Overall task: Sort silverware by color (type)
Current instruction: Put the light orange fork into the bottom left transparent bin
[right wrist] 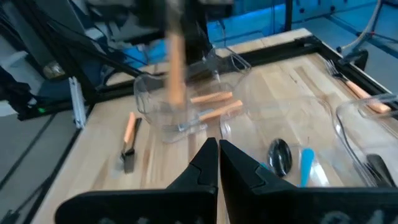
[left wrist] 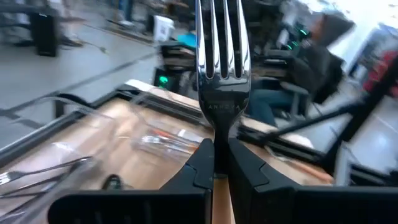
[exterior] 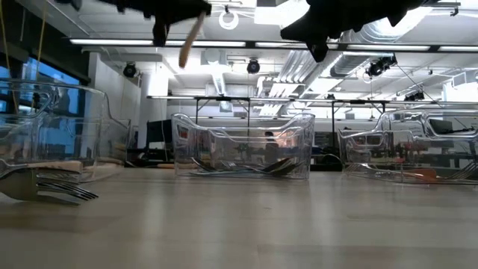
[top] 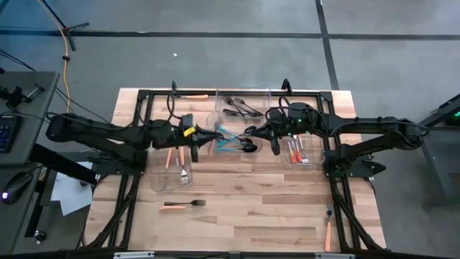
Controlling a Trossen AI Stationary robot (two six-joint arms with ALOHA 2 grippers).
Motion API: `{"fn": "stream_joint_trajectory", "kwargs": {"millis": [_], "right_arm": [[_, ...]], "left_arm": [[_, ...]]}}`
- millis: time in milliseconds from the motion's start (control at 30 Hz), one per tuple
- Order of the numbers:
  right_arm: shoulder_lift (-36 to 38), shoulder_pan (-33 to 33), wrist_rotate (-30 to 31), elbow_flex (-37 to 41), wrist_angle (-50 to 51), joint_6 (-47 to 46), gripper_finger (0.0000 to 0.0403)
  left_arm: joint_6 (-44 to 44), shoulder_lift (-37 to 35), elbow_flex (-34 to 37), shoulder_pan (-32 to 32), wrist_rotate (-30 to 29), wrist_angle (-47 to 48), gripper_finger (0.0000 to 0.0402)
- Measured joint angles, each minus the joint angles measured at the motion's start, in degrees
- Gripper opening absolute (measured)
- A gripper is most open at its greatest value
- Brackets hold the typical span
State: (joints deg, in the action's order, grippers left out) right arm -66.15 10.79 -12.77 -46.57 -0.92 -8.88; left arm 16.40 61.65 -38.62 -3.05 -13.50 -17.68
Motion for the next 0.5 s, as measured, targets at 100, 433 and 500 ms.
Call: {"fn": "stream_joint_trajectory", "kwargs": {"millis": [100,433,500], "right_arm": [[0.0,0.0,-1.3,0.0,-2.5,-0.1,0.0],[0.0,0.0,-2.6,0.0,-10.3,-0.1,0.0],[0.0,0.0,-2.6,0.0,-10.3,-0.1,0.0]], "left_arm": [[2.1,1.1,4.4,2.5,0.0,-9.2,0.0006],[-0.5,2.5,8.3,3.1,0.0,-20.1,0.0008],[-1.2,2.5,8.3,3.1,-0.1,-20.0,0.001]]}}
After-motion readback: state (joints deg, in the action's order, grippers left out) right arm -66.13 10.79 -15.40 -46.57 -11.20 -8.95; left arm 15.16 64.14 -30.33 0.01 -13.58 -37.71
